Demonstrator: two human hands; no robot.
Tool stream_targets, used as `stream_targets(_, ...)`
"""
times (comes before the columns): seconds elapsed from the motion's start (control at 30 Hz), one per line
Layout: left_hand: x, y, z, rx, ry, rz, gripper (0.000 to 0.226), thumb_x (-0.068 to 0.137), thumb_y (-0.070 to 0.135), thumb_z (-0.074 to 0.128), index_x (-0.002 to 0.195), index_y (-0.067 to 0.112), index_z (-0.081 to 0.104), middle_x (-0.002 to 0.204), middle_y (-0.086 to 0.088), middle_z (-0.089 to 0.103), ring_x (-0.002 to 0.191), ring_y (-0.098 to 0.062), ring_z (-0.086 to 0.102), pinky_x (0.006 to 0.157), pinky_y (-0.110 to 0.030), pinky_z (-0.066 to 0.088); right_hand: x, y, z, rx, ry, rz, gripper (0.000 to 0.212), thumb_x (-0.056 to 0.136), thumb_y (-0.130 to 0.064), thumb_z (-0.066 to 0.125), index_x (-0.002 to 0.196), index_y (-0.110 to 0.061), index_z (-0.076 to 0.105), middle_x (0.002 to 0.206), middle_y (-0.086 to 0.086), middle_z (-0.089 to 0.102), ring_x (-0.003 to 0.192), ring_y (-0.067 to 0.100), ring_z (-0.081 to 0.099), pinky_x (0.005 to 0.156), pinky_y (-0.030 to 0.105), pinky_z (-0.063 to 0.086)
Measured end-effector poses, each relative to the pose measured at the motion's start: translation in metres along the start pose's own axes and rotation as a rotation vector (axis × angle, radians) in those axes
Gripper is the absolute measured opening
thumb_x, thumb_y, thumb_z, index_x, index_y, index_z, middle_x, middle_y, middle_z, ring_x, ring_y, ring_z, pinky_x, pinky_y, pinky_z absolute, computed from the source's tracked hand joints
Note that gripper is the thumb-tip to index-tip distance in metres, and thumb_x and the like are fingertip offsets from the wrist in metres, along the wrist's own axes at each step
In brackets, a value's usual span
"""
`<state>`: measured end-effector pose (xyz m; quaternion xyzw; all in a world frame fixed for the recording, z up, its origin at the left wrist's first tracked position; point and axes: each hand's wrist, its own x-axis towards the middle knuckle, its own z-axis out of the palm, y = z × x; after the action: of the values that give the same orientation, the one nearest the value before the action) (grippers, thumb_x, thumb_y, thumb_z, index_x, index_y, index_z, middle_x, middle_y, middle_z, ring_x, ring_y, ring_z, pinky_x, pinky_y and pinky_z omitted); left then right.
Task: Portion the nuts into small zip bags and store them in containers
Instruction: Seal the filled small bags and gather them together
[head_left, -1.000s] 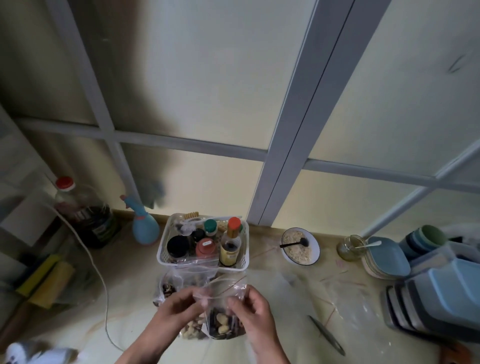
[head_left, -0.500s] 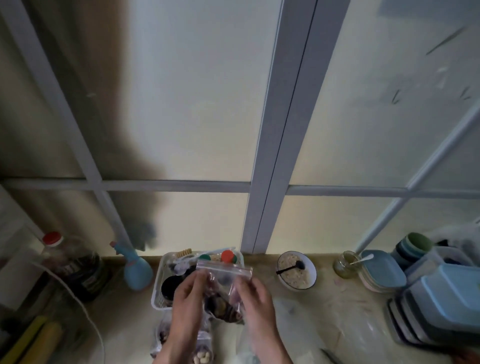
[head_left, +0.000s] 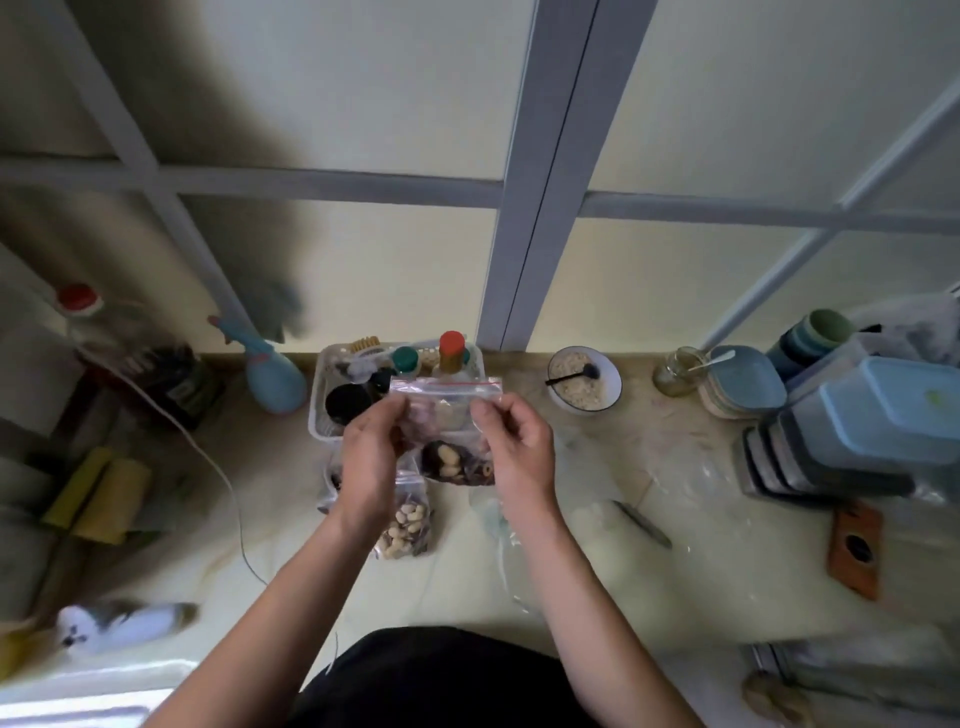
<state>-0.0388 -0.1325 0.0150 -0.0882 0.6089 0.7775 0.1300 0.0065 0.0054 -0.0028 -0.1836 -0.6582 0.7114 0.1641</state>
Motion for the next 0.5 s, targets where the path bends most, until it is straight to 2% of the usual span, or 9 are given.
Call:
stream_targets(0.03,-0.003,-0.003,-0.002,0.026,0.000,0.011,0.033,0.101,0.023,0.049,0.085,0.011,0.075,0.091,-0.023,0.070,0.087,-0.028,0.063,0.090,-0.048,0.051,-0.003,0.001,0.000,-0.007,0.006,-0.007,0.019,0.098,-0.016,0.066,0.090,0.001,0.063,0.070,0.007,0.052,0.062,0.016,0.047,0.057,0.026,0.042)
stream_targets(0.1,-0.009,-0.009,-0.003,0.099,0.020,0.064,0.037,0.103,0.024,0.049,0.077,0.016,0.074,0.082,-0.015,0.071,0.078,-0.023,0.065,0.080,-0.041,0.053,-0.008,0.004,-0.001,-0.021,0.021,-0.011,0.021,0.102,-0.017,0.060,0.090,-0.001,0.061,0.073,0.007,0.057,0.067,0.016,0.055,0.067,0.027,0.049)
stream_targets(0.17,-0.015,-0.017,-0.002,0.193,0.048,0.126,0.038,0.104,0.026,0.049,0.074,0.018,0.071,0.072,-0.008,0.068,0.068,-0.020,0.063,0.068,-0.038,0.050,-0.014,0.008,-0.001,-0.047,0.041,0.002,0.025,0.105,-0.023,0.053,0.089,-0.005,0.060,0.074,0.010,0.067,0.070,0.023,0.066,0.075,0.038,0.058)
stream_targets(0.23,-0.022,-0.029,-0.004,0.261,0.066,0.190,0.037,0.105,0.030,0.047,0.078,0.019,0.068,0.071,-0.007,0.067,0.065,-0.024,0.062,0.062,-0.041,0.049,-0.023,0.013,-0.001,-0.168,0.092,-0.012,0.028,0.106,-0.030,0.048,0.087,-0.014,0.060,0.070,0.007,0.073,0.067,0.026,0.072,0.073,0.042,0.061)
stream_targets(0.33,-0.030,-0.047,-0.008,0.423,0.147,0.287,0.039,0.106,0.040,0.041,0.079,0.018,0.059,0.072,-0.007,0.064,0.067,-0.032,0.062,0.065,-0.052,0.053,-0.037,0.022,0.001,-0.368,0.181,-0.071,0.030,0.106,-0.036,0.044,0.085,-0.019,0.057,0.060,-0.001,0.071,0.059,0.015,0.071,0.069,0.039,0.058)
stream_targets(0.43,-0.040,-0.050,-0.007,0.510,0.188,0.352,0.040,0.107,0.040,0.037,0.078,0.019,0.054,0.070,-0.002,0.060,0.063,-0.031,0.061,0.062,-0.052,0.050,-0.045,0.029,0.002,-0.422,0.230,-0.123,0.031,0.106,-0.041,0.040,0.088,-0.022,0.056,0.055,0.000,0.068,0.054,0.016,0.068,0.062,0.040,0.055)
stream_targets(0.5,-0.043,-0.052,-0.007,0.550,0.180,0.393,0.039,0.107,0.039,0.036,0.078,0.018,0.053,0.069,0.000,0.059,0.061,-0.029,0.060,0.060,-0.051,0.048,-0.048,0.031,0.001,-0.450,0.250,-0.153,0.029,0.107,-0.037,0.041,0.087,-0.022,0.055,0.053,-0.002,0.066,0.052,0.013,0.066,0.061,0.038,0.054)
